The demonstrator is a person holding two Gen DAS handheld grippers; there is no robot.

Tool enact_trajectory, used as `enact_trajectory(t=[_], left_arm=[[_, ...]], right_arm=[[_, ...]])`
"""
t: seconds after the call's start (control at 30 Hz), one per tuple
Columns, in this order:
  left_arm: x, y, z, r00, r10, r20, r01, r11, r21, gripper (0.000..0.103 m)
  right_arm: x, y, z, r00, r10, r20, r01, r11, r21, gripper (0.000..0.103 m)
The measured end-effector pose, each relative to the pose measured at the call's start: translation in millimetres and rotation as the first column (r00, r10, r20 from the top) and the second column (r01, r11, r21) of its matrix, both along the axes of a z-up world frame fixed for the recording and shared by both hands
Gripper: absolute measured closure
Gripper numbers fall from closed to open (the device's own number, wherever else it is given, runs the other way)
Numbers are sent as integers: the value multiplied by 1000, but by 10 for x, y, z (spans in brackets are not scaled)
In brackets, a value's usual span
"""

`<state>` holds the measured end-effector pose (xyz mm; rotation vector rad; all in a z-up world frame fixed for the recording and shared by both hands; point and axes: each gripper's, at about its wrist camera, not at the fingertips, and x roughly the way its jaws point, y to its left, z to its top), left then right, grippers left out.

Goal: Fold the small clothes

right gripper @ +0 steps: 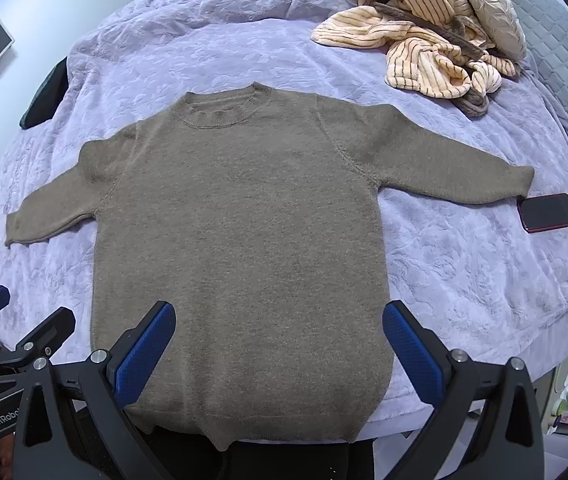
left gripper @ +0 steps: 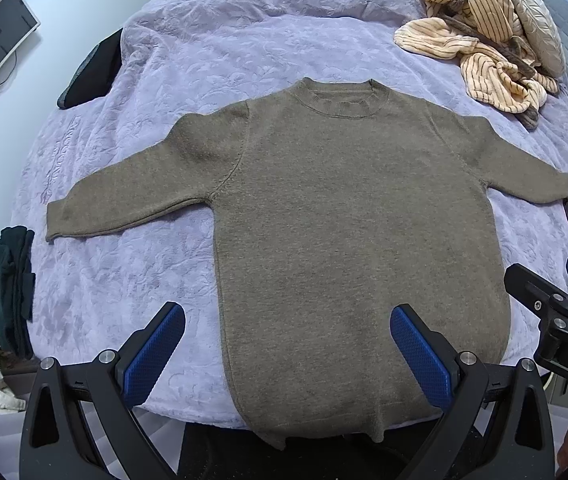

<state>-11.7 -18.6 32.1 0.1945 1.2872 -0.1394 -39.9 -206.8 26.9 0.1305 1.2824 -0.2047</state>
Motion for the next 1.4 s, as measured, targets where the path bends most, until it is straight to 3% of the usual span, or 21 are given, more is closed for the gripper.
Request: enact_trajectory(t=[0.53,0.83,1.2,1.4], left_arm=[[-46,-357,106,995,103,14,-103,994,32,0],[-78,-353,43,987,162,-11,-161,986,33,0],[224,250,-278,989,116,-88,-123,989,-77,0],[576,988,-541,985,136,-104,-154,969,-191,0]], right_arm=[[86,-384,52,995,99,9,-99,994,35,0],[202,-456,-90,987,159,-21,-158,986,60,0],[404,85,-385,986,127,-108,-117,989,96,0],[632,610,-554,985,96,-140,-74,985,158,0]])
